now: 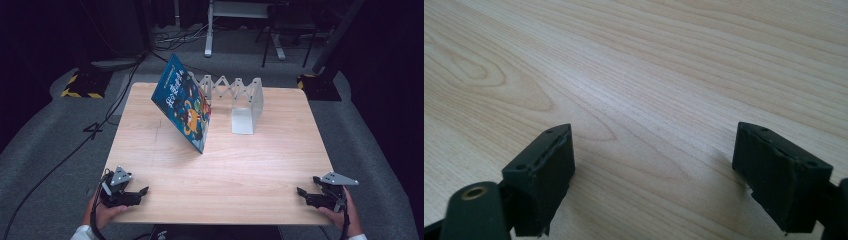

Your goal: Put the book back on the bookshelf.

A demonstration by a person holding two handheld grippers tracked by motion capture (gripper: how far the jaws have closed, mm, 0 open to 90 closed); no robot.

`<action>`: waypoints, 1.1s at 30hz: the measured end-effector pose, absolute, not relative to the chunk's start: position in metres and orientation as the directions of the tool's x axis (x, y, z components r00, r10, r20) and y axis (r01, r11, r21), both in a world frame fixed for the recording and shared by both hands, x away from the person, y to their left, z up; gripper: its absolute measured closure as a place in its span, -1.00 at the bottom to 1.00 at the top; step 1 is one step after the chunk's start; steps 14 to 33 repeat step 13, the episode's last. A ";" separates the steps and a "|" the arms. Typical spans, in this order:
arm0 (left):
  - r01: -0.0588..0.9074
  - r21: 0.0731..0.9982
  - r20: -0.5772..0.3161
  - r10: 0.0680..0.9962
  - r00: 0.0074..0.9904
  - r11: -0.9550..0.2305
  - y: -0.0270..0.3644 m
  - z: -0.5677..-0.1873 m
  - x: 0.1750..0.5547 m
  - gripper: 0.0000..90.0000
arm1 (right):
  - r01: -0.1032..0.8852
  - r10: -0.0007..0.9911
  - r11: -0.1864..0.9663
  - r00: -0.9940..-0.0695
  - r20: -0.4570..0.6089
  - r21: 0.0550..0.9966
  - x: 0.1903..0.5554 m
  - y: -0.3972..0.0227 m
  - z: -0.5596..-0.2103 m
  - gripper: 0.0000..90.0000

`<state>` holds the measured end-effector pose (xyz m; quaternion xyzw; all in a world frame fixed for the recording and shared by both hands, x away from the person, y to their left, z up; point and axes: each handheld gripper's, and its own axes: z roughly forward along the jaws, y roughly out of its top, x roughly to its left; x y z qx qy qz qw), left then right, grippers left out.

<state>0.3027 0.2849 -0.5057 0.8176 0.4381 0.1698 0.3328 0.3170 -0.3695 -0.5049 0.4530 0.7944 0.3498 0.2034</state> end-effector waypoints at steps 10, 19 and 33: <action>0.609 0.691 -0.018 0.833 0.553 -0.389 0.285 -0.506 0.303 -0.64 | 0.581 0.865 0.342 -0.502 -0.006 0.738 0.317 -0.370 -0.505 -0.63; 0.608 0.691 -0.016 0.833 0.553 -0.391 0.285 -0.506 0.303 -0.64 | 0.581 0.865 0.342 -0.502 -0.006 0.738 0.317 -0.370 -0.505 -0.63; 0.608 0.691 -0.016 0.833 0.553 -0.391 0.285 -0.506 0.303 -0.64 | 0.581 0.865 0.342 -0.502 -0.006 0.738 0.317 -0.370 -0.505 -0.63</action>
